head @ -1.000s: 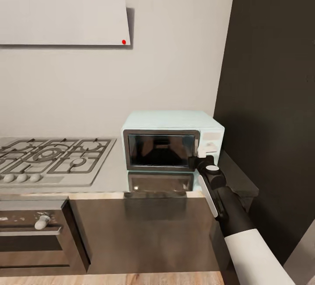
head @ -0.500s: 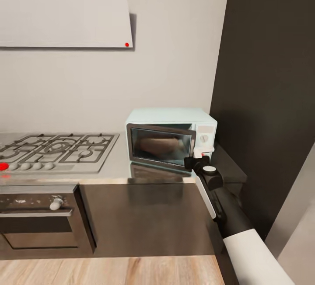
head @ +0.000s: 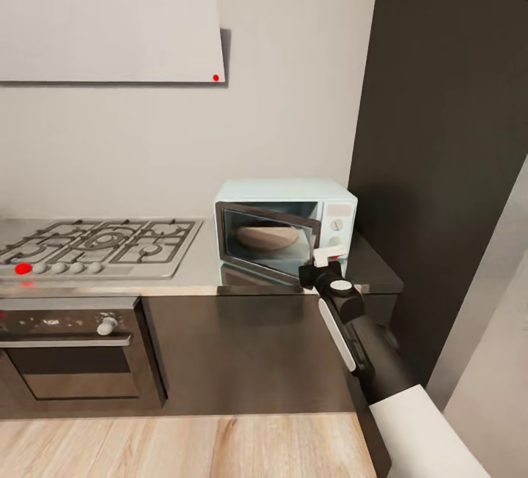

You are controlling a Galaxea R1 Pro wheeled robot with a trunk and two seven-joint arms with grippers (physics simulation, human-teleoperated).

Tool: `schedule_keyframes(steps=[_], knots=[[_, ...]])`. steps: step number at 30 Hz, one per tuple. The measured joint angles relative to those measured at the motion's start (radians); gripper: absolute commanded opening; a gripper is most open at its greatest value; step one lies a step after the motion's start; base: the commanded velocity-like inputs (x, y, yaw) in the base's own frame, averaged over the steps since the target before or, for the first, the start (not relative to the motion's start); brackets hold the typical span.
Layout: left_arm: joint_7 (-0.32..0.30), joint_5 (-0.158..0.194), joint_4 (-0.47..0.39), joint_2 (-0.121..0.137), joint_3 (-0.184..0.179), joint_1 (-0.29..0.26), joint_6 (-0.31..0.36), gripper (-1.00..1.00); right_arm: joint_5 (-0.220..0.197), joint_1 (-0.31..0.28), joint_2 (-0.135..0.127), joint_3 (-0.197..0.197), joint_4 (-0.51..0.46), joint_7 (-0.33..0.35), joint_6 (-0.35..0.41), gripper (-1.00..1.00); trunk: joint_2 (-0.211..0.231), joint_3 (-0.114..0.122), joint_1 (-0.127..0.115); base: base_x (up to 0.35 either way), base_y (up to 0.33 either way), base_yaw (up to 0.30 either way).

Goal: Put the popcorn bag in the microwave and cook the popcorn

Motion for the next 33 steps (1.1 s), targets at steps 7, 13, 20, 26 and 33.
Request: schedule_keyframes(steps=[7,13,20,26,33], knots=[[0.0,0.0,-0.001,0.0,0.0,0.0,0.0,1.0,0.07,0.006,-0.001,0.029,0.006,0.001,0.003,-1.0,0.0,0.0,0.0,0.0,0.0,0.0],[0.0,0.0,-0.001,0.001,0.0,0.0,0.0,1.0,0.079,0.006,-0.002,0.032,0.018,-0.004,0.0,1.0,0.0,0.0,0.0,0.0,0.0,0.0],[0.0,-0.003,-0.001,0.0,-0.002,0.0,-0.001,1.0,0.019,0.006,-0.001,0.032,0.018,-0.003,0.006,1.0,0.0,0.0,0.0,0.0,0.0,0.0],[0.0,-0.001,-0.001,-0.002,0.0,0.0,-0.001,1.0,0.018,0.006,-0.002,0.032,0.018,-0.003,0.006,1.0,0.0,0.0,0.001,-0.24,0.0,0.0],[0.0,-0.001,-0.001,-0.001,0.0,0.0,-0.001,1.0,0.021,0.006,-0.009,0.031,0.013,-0.003,0.006,1.0,0.0,0.0,0.0,-0.275,0.0,0.0]])
